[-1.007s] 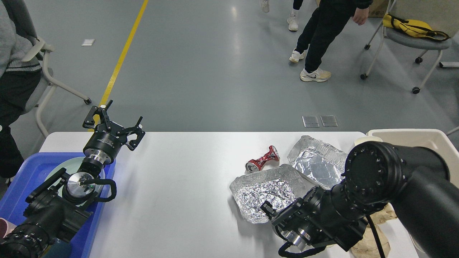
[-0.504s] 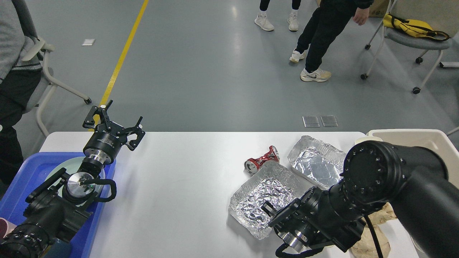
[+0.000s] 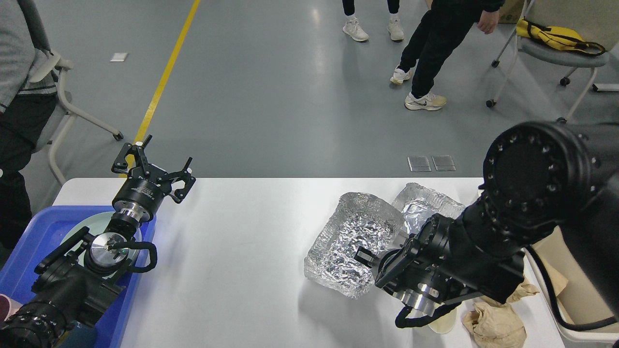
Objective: Tidy desktop
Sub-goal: 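Lift the foil sheet and carry it into the beige bin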
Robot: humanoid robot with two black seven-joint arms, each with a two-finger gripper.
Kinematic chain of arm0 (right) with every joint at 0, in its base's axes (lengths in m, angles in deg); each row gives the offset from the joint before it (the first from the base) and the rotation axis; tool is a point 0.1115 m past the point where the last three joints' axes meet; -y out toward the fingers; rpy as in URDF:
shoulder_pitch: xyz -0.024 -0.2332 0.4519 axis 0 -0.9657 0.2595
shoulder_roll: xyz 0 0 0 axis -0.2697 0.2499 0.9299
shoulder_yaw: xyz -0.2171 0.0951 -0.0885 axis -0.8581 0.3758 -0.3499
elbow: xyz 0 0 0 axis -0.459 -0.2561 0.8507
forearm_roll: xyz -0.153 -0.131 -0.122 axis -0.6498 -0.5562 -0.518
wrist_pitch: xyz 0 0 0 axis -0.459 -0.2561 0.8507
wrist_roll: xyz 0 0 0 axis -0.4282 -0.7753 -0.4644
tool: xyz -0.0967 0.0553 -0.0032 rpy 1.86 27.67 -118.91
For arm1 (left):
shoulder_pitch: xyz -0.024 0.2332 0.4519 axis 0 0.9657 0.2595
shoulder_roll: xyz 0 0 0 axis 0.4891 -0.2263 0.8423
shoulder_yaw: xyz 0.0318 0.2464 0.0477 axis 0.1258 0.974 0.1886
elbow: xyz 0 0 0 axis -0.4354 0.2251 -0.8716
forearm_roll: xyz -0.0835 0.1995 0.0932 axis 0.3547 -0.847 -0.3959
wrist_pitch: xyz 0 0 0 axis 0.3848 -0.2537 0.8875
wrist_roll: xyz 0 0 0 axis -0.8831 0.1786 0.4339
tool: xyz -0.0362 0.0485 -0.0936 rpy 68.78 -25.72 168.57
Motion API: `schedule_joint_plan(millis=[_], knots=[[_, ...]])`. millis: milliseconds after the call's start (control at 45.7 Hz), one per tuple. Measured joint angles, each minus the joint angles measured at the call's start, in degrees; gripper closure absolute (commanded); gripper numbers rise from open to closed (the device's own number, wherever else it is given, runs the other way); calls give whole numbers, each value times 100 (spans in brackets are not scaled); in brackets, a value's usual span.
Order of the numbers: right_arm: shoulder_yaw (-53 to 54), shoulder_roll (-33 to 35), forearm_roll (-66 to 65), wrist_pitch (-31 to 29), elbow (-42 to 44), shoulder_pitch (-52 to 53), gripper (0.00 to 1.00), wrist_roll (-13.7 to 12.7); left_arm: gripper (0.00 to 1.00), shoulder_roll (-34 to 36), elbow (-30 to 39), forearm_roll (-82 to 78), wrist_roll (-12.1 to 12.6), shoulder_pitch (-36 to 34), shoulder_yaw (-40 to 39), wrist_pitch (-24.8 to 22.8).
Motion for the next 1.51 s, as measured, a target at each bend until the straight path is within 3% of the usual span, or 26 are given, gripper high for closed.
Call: schedule_joint_plan(millis=[219,460,591,701,832,1029,1270,1511], knots=[[-211,412,-1027,-1162,-693,1368,100,72,4,-2,0,2,0,0,0,0],[-466,799,-2137,-3775,-722,3329,100,643,4,-1,0,2,0,0,0,0],[-391,862,-2407,-5011,-709,4401,100,734,4,1,0,1,0,0,0,0],[-214,889,-2446,-5612,-709,4885,100,740,4,1,0,-2,0,0,3,-10],[-216,906,-2459,-5683,-670,4882,100,716,4,1,0,-2,0,0,3,-10],[-1108,1387,-2561,-5057,-66,3629,100,706,4,1,0,-2,0,0,2,-17],[-2200,2952,-2841,-4562,2255,997,100,708,4,-2,0,-2,0,0,-2,-17],[-1617,4494,-2701,-4454,4830,-1267,100,708,4,3,0,-2,0,0,-4,-17]])
